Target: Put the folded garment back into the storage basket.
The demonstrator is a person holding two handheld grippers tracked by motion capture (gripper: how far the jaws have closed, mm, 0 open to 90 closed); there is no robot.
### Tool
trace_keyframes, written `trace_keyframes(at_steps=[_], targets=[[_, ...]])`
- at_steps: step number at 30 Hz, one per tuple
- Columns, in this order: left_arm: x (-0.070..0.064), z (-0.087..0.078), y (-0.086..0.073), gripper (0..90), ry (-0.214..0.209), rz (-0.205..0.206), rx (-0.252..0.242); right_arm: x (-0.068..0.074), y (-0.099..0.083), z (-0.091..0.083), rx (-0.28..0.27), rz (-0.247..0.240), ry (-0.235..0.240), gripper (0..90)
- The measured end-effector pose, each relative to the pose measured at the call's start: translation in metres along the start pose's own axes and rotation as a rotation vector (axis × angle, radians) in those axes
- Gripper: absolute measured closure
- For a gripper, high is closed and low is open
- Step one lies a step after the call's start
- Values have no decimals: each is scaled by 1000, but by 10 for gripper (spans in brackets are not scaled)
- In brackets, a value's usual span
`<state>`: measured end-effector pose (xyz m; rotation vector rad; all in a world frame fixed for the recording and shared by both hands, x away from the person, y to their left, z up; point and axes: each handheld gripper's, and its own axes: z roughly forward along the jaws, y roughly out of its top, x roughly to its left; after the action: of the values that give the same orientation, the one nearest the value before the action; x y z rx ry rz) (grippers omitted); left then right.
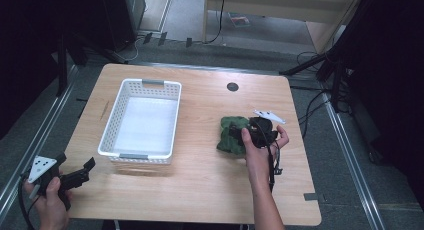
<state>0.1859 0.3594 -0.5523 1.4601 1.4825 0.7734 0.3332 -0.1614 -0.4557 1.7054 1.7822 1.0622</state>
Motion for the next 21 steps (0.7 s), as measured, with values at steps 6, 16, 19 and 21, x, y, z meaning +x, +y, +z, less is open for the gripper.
trace_keyframes(at_steps=[6,16,19,21], targets=[[0,0,0,0,-3,-2,0,-1,-1,14,58,8,-8,0],[0,0,0,0,-2,-1,0,5,-2,31,111,18,8,0],[0,0,0,0,-2,-1,0,6,-2,36,128,16,8,0],[0,0,0,0,-1,-2,0,6,-3,40,147,13,4,0]])
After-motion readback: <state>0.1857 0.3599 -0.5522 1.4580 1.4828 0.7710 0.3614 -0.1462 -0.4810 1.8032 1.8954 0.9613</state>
